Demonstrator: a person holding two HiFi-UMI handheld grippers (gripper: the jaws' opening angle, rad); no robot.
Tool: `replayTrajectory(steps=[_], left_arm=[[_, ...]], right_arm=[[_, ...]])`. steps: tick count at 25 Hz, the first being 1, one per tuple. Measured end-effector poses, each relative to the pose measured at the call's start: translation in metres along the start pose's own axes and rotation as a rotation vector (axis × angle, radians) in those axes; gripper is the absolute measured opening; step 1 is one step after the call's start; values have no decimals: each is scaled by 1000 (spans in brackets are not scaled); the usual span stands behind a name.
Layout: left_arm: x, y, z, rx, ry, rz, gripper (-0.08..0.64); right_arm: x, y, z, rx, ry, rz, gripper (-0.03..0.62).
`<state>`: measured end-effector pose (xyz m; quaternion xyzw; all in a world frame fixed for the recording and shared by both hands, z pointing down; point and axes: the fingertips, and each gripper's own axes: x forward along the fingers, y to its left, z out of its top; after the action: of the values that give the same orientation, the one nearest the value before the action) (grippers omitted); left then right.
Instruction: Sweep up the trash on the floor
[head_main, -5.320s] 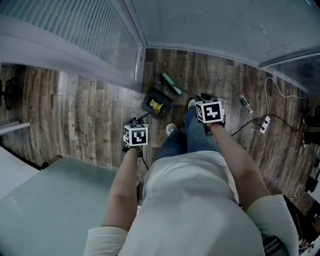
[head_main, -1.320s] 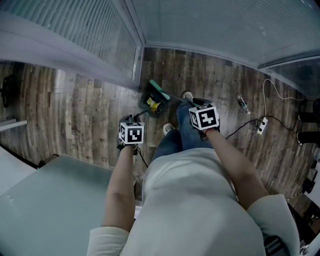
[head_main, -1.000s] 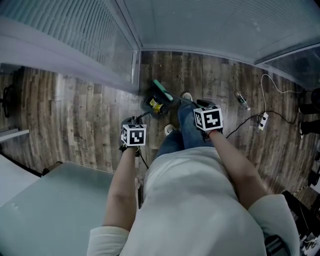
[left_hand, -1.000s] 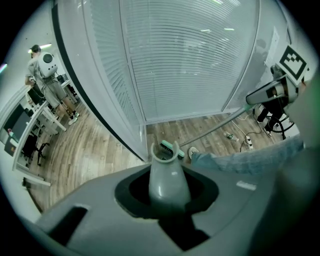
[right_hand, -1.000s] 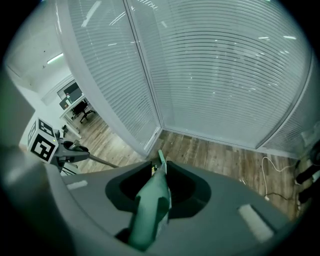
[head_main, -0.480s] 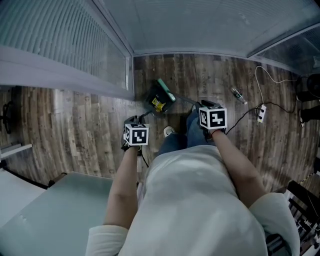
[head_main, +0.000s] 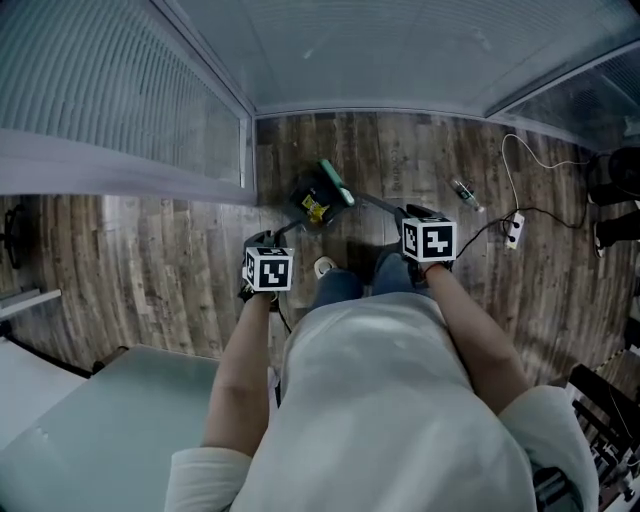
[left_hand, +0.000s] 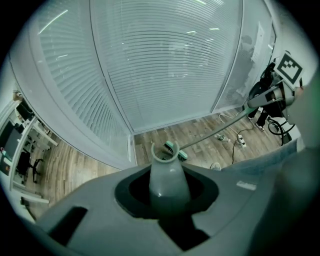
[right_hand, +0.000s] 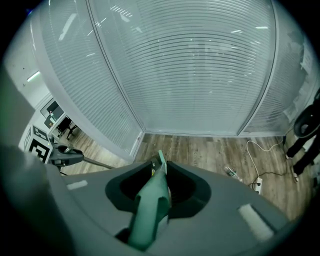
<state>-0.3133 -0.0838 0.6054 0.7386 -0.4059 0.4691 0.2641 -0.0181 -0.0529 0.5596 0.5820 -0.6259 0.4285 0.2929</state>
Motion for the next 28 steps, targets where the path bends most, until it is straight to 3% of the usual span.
replayTrajectory(steps=[10, 28], left_arm=[[9, -44, 30, 14, 11, 6, 92], [37, -144, 103, 190, 21, -76, 92]], right_arm=[[-15, -60, 3, 50, -23, 1, 101], [-43, -183, -8, 207, -55, -74, 101]])
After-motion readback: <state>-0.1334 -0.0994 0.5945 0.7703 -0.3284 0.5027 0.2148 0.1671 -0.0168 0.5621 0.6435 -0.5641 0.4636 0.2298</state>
